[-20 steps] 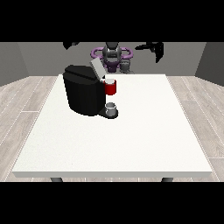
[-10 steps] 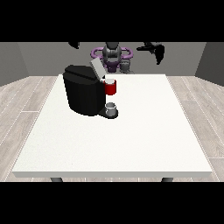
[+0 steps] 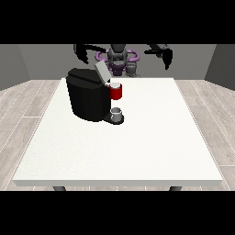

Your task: Insert the coffee pod into the coffee machine and close the lid

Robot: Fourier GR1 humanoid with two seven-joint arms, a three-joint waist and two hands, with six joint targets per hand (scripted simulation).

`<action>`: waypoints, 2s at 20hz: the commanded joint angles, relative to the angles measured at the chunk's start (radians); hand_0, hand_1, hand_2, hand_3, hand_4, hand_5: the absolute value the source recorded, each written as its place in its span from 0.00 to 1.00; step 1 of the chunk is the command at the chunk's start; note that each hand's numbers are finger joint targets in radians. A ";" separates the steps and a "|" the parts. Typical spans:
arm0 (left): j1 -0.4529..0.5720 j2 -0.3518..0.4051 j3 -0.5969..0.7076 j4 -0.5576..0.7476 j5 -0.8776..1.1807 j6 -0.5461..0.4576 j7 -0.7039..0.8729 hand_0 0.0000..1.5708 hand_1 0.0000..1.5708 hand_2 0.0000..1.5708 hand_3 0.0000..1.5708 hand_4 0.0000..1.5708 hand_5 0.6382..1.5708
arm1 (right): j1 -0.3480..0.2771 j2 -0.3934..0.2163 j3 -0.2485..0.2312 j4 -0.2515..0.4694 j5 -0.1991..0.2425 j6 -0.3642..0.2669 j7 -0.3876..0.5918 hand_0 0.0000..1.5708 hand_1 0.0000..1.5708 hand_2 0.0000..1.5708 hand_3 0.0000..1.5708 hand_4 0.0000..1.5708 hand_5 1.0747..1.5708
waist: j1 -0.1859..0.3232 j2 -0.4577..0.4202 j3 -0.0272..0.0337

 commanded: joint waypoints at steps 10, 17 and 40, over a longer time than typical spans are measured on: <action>0.075 0.029 -0.044 -0.214 0.063 0.075 0.107 0.00 0.00 0.00 0.00 0.00 1.00 | -0.153 0.016 -0.004 0.152 0.018 0.022 -0.002 0.00 0.00 0.00 0.00 0.00 1.00 | -0.060 0.089 -0.0002; 0.141 0.081 -0.028 -0.249 0.104 0.038 0.070 0.00 0.00 0.00 0.00 0.00 1.00 | -0.179 -0.017 -0.013 0.212 0.046 0.065 -0.093 0.00 0.00 0.00 0.00 0.00 1.00 | -0.046 0.113 -0.0002; 0.119 0.129 -0.037 -0.171 0.089 0.081 0.005 0.00 0.00 0.00 0.00 0.10 1.00 | -0.391 0.089 0.066 0.281 0.140 -0.017 -0.008 0.00 0.00 0.00 0.00 0.14 1.00 | -0.054 0.157 -0.0006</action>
